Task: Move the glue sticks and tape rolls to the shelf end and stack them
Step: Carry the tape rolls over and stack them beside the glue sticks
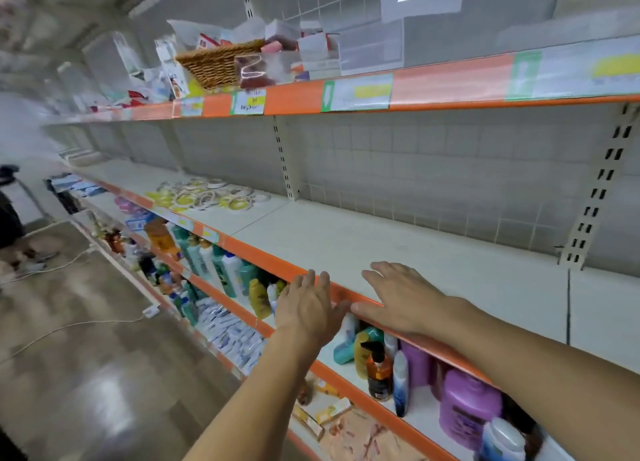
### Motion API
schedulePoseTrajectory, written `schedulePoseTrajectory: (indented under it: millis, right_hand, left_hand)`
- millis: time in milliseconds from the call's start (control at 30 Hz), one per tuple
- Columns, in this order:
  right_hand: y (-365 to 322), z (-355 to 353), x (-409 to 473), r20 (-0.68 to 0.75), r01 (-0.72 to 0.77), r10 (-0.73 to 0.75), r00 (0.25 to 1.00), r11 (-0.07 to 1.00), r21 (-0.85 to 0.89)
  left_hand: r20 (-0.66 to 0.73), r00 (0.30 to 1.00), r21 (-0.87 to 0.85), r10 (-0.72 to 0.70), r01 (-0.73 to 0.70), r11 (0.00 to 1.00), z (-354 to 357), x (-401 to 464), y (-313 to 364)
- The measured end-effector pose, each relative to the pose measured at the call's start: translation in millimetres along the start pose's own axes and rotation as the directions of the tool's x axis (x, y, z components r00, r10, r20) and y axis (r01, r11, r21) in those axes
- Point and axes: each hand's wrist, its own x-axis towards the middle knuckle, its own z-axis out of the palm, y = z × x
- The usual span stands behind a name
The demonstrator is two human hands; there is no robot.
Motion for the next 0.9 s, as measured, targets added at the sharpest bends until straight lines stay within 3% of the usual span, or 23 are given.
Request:
schedulePoseTrajectory:
  millis: [367, 900]
  right_hand:
    - [-64.3, 21.7, 130.1, 0.059, 0.161, -0.159, 0.985, 0.987, -0.026]
    - [-132.2, 34.8, 356.1, 0.107, 0.208, -0.204, 0.973, 0.978, -0.024]
  left_hand:
    - [-0.010, 0.986, -0.028, -0.165, 0.164, 0.986, 4.0, 56.7, -108.1]
    - [-0.003, 0.960, -0.018, -0.279, 0.279, 0.960, 0.5, 187.8, -281.5]
